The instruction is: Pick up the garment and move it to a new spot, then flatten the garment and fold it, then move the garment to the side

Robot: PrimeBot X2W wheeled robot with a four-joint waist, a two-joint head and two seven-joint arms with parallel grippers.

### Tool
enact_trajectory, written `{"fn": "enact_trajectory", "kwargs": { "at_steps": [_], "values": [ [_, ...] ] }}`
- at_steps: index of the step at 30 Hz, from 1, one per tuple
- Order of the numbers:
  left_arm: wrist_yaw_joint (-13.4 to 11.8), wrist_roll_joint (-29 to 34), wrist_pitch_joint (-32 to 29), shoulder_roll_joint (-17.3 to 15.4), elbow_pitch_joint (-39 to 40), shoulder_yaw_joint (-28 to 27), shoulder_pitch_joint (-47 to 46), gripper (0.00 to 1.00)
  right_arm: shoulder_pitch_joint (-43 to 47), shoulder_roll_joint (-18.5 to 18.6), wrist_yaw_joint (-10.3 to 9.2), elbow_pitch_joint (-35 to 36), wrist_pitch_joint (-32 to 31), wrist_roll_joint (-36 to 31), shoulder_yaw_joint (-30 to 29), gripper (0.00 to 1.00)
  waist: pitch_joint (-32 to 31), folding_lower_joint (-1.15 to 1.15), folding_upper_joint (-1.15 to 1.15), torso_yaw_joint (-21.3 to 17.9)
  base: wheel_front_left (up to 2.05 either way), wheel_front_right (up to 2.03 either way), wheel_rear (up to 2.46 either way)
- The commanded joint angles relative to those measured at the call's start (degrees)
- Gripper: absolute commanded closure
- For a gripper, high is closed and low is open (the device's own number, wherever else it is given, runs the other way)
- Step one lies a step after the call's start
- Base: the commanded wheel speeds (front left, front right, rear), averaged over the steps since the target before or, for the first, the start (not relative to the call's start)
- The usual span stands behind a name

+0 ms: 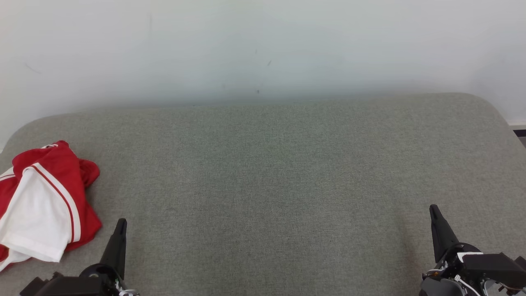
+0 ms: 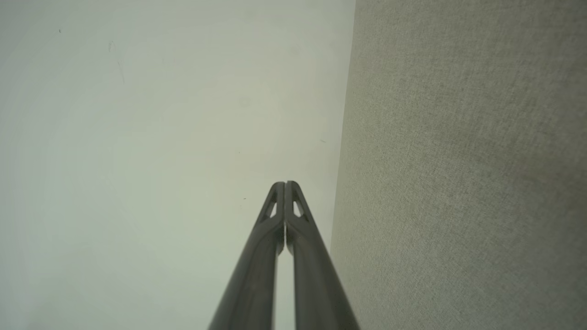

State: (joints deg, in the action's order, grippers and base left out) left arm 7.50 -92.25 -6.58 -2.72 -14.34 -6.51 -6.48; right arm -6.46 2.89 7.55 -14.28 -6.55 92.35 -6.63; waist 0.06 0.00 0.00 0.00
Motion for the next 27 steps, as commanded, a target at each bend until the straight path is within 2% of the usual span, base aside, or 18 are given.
{"fn": "enact_trajectory", "kwargs": {
  "at_steps": [1,27],
  "values": [
    [0.0,-0.2,-0.2,-0.3,0.2,-0.1,-0.2,1.00,-0.2,0.0,-0.13,0.1,-0.1,0.0,0.0,1.00,0.0,0.00,0.00,0.0,0.00,0.00,0.00],
    [0.0,-0.2,-0.2,-0.3,0.2,-0.1,-0.2,1.00,-0.2,0.0,-0.13,0.1,-0.1,0.0,0.0,1.00,0.0,0.00,0.00,0.0,0.00,0.00,0.00]
  ]
}}
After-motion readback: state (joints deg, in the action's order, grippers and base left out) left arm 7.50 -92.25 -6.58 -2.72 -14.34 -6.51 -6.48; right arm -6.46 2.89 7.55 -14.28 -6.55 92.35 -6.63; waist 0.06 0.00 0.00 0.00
